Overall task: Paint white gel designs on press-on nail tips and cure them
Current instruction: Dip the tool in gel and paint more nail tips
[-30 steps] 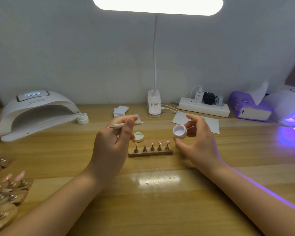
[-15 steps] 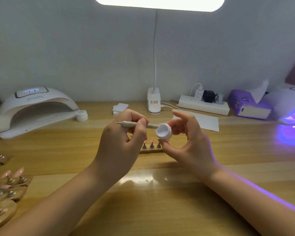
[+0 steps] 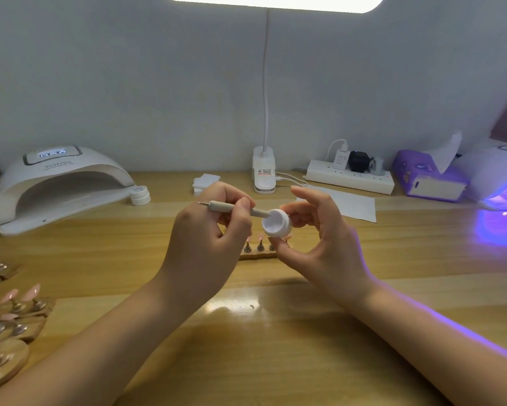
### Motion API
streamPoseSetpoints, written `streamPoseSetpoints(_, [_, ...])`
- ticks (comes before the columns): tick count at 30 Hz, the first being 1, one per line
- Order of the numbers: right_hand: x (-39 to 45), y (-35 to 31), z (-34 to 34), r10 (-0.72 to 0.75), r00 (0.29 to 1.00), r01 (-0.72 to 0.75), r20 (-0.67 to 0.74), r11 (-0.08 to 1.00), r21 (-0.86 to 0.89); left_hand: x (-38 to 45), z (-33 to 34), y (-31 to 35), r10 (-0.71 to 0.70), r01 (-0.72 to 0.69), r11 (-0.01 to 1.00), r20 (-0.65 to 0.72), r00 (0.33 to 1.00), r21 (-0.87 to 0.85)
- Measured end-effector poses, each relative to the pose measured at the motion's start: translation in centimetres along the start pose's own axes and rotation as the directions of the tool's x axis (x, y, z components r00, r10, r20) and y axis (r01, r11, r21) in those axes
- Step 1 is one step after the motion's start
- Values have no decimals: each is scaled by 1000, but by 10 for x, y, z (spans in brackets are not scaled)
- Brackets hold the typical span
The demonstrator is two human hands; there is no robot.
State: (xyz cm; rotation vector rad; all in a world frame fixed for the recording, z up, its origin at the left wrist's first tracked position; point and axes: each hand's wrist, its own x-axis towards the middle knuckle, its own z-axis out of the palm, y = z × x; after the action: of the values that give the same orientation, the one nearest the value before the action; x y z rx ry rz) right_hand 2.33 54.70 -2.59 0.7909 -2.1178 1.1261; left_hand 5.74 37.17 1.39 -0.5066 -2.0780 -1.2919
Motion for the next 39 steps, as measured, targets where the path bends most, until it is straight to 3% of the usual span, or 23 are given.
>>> streamPoseSetpoints(18, [-1,0,0,4,1000,-3,21,1000,-22,-1,1,-1,-21,21,1000,11,1000,18])
streamPoseSetpoints(25, [-1,-1,-1,36,999,-36,7,999,-10,3,-2,3,-115,108,989,-73,991,-101])
streamPoseSetpoints(39, [1,-3,-1,24,999,-23,-28,1000,12,7,-4,-5,-266,230,931,-94,960,-282])
